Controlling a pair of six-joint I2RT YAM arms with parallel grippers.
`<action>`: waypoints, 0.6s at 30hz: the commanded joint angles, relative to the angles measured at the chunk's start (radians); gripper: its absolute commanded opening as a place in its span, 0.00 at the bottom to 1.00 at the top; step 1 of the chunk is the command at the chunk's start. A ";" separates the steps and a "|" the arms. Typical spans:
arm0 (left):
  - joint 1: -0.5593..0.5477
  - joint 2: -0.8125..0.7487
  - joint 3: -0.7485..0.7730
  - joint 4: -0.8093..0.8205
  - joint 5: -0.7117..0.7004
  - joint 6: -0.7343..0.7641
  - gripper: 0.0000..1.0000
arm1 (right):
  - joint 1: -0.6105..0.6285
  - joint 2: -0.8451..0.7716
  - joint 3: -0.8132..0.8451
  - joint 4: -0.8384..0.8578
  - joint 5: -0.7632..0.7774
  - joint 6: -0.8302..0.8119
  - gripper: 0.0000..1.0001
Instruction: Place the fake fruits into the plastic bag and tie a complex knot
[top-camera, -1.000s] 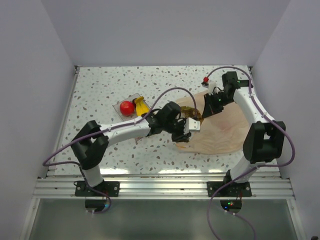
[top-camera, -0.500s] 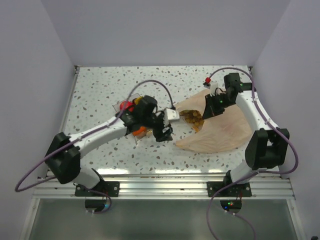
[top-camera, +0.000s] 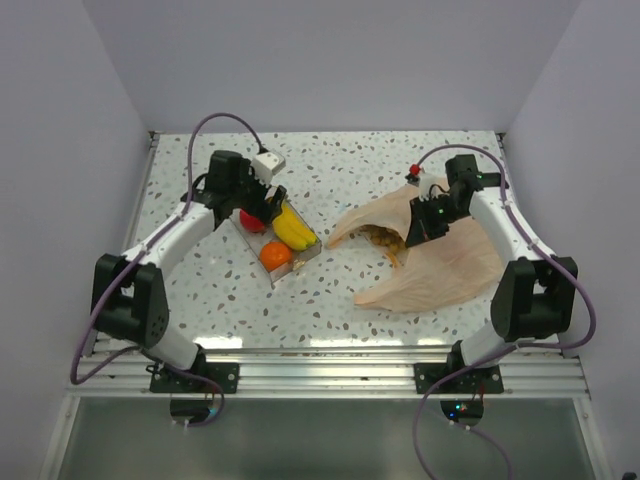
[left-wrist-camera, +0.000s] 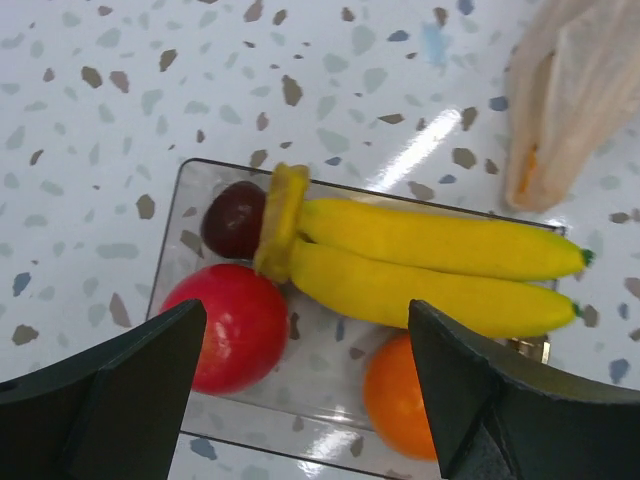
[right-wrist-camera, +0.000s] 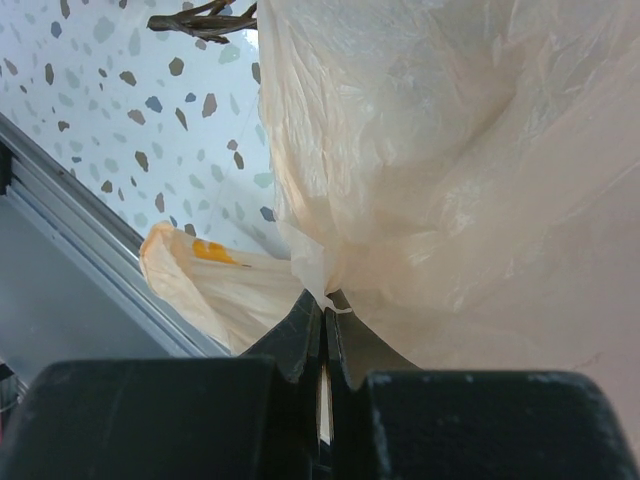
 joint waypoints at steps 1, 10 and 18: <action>0.006 0.070 0.129 0.092 -0.111 0.041 0.88 | 0.003 -0.041 0.009 0.029 0.025 0.023 0.00; 0.005 0.282 0.274 0.062 -0.080 0.162 0.78 | 0.004 -0.025 0.045 0.011 0.046 0.019 0.00; 0.009 0.297 0.282 -0.033 -0.047 0.220 0.67 | 0.006 -0.007 0.065 0.000 0.054 0.010 0.00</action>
